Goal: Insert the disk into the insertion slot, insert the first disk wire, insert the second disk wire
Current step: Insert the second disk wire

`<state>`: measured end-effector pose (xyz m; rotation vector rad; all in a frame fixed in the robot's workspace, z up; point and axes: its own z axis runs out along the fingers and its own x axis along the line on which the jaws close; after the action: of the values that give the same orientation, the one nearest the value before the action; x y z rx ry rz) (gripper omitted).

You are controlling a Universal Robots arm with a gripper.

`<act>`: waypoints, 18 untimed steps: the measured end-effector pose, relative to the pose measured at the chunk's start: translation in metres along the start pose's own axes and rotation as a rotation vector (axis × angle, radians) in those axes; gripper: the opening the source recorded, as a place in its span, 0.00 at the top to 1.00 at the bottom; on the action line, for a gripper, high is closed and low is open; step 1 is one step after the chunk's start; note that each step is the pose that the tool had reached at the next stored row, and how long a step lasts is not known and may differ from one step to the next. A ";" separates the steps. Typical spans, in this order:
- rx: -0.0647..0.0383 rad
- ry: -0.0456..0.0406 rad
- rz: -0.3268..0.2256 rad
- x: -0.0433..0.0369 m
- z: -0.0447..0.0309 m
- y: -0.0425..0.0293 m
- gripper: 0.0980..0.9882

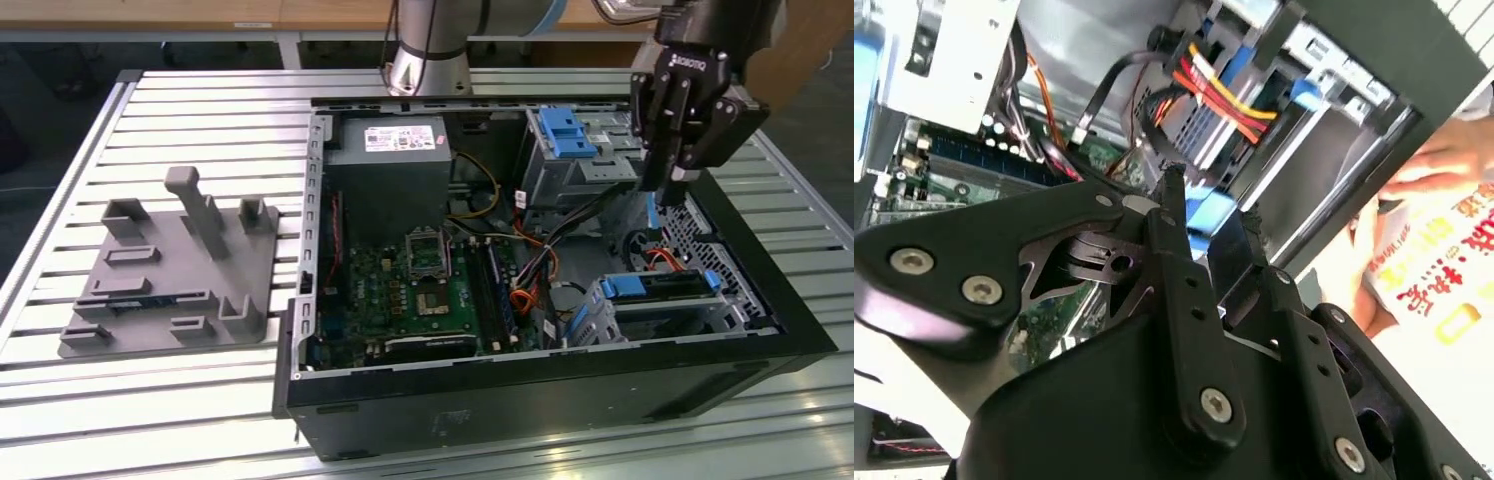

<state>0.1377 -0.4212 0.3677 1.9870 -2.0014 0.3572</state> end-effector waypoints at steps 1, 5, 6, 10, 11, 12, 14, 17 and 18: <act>0.000 0.0077 0.000 -0.0011 0.0002 0.0020 0.69; 0.004 0.0199 -0.007 -0.0032 0.0050 0.0024 0.69; 0.004 0.0199 -0.009 -0.0039 0.0067 0.0024 0.69; 0.007 0.0221 -0.015 -0.0065 0.0130 0.0022 0.69; 0.007 0.0245 -0.016 -0.0069 0.0139 0.0022 0.69; 0.008 0.0272 -0.016 -0.0072 0.0147 0.0021 0.69; 0.015 0.0333 -0.015 -0.0075 0.0155 0.0026 0.69; 0.038 0.0405 -0.005 -0.0077 0.0161 0.0042 0.69; 0.047 0.0421 -0.001 -0.0078 0.0164 0.0057 0.69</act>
<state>0.1314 -0.4201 0.3497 1.9913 -1.9835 0.4457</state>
